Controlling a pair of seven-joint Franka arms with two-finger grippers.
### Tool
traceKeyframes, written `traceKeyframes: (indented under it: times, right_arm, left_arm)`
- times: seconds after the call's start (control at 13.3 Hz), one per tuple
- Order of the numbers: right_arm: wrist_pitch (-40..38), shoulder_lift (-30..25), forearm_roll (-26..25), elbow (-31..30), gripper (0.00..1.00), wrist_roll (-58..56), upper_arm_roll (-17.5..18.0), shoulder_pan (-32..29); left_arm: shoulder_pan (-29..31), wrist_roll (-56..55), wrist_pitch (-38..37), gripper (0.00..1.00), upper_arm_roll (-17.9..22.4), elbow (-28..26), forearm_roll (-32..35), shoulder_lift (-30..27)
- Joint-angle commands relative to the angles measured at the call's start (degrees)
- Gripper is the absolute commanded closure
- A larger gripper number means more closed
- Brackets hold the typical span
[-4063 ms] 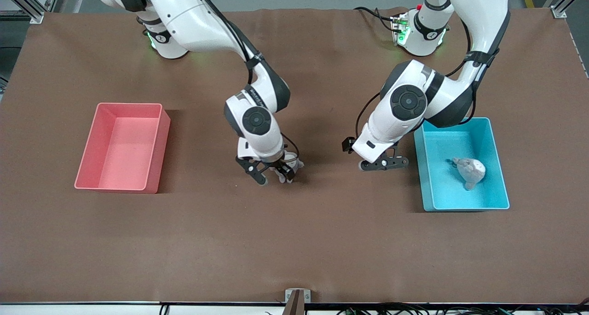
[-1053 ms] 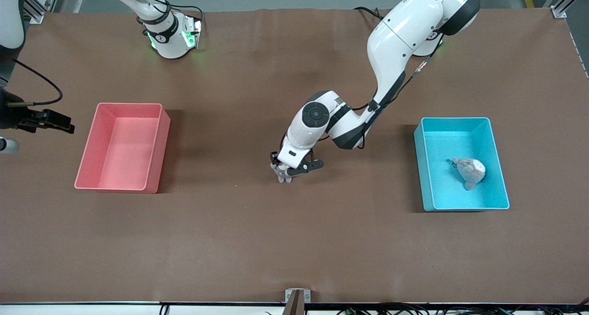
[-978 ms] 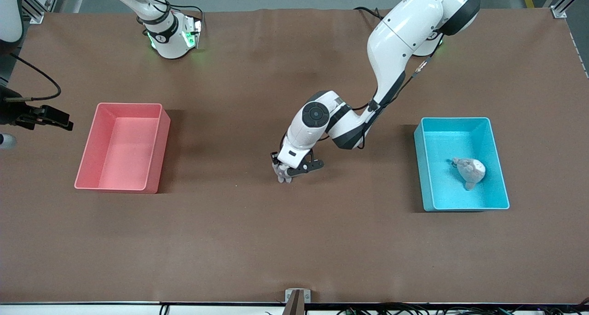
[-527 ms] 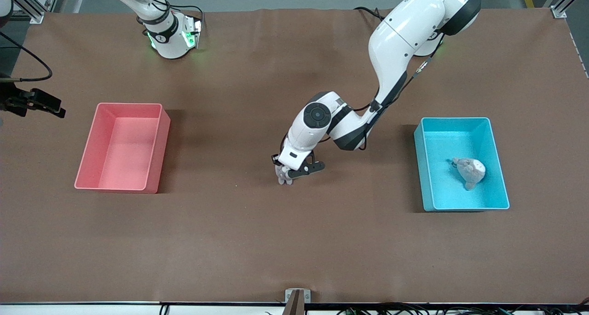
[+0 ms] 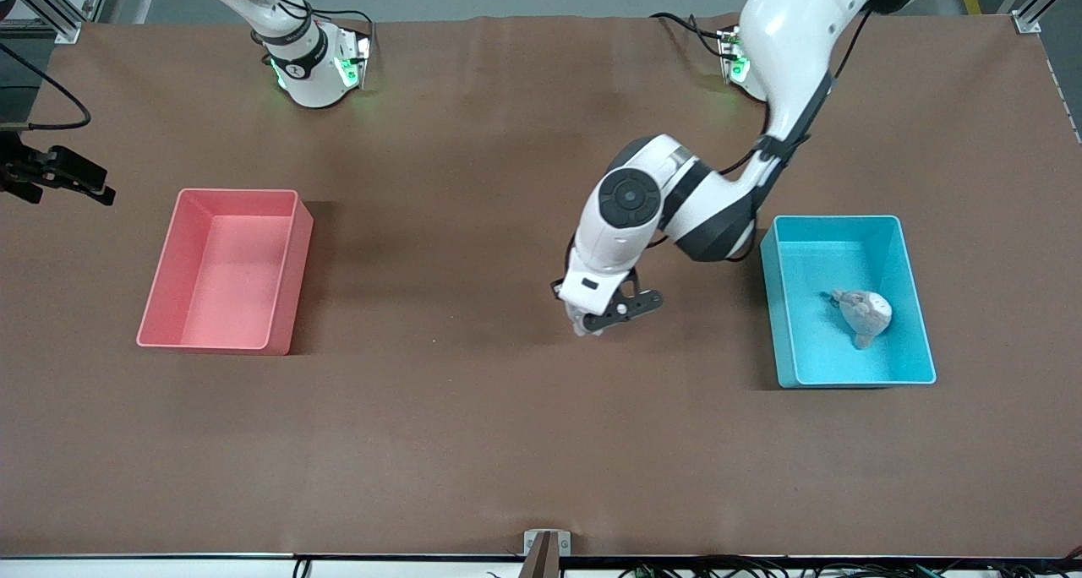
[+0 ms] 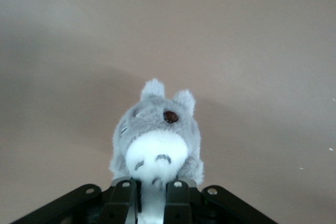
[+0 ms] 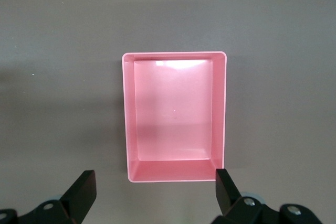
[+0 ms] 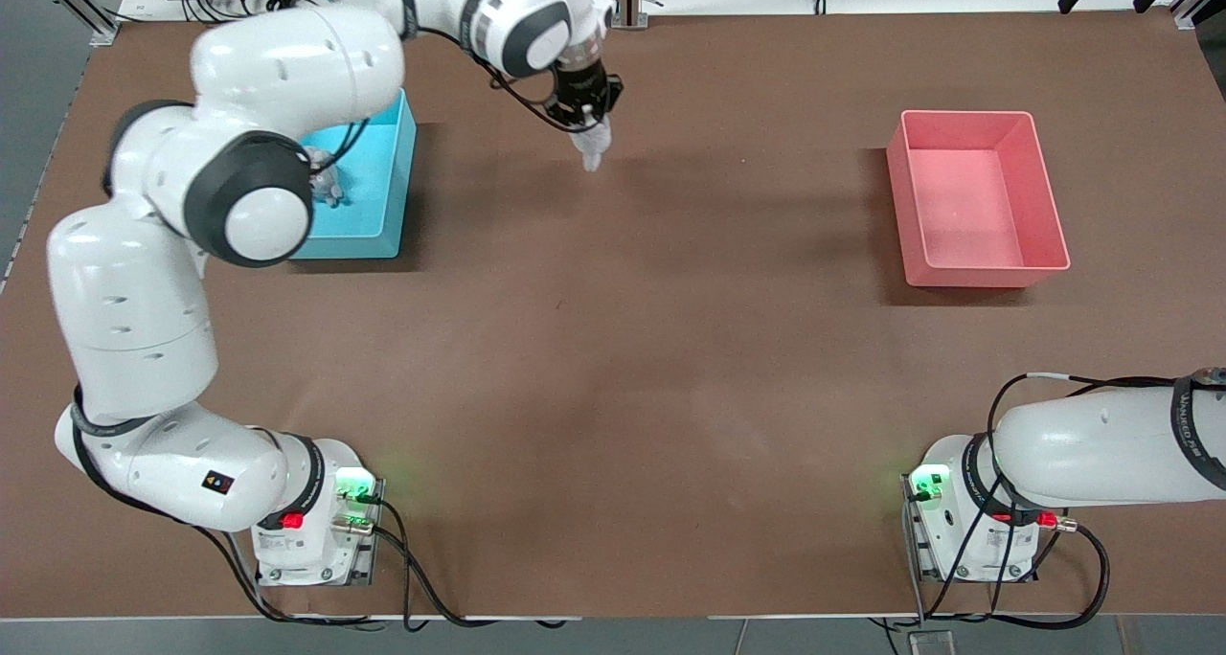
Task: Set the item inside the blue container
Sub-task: 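Carry the second plush into the blue tray with the left gripper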
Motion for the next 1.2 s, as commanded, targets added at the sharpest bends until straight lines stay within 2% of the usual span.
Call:
traceKeyframes:
  times: [0.0, 0.3, 0.45, 0.6, 0.75, 1.13]
  right_arm:
    - [1.11, -2.2, -0.37, -2.54, 0.0, -0.29, 0.52, -0.43]
    - [0.76, -4.3, -0.37, -2.45, 0.0, -0.46, 0.7, -0.17]
    - [0.84, -4.22, -0.37, -2.54, 0.0, -0.55, 0.61, -0.26]
    - [1.11, -3.95, -0.37, -2.63, 0.0, -0.55, 0.61, -0.26]
    - [1.37, -3.87, -0.37, -3.32, 0.0, -0.55, 0.61, -0.26]
    - [1.2, -3.95, -0.11, -3.68, 0.0, -0.55, 0.61, -0.26]
  left_arm:
    - [7.1, 6.99, -0.25, 0.85, -0.16, -12.43, 1.1, -11.62]
    - [19.57, 26.74, -0.25, 0.85, -0.42, -25.62, 1.1, -23.5]
    - [25.72, 36.34, -0.17, 0.85, -0.42, -28.1, 1.1, -25.28]
    - [30.74, 44.43, 0.45, 0.85, -0.42, -28.46, 1.1, -24.67]
    - [33.92, 47.97, 1.67, 0.85, -0.34, -28.63, 1.1, -22.74]
    - [35.95, 48.69, 7.21, 0.84, -0.25, -30.3, 1.71, -16.06]
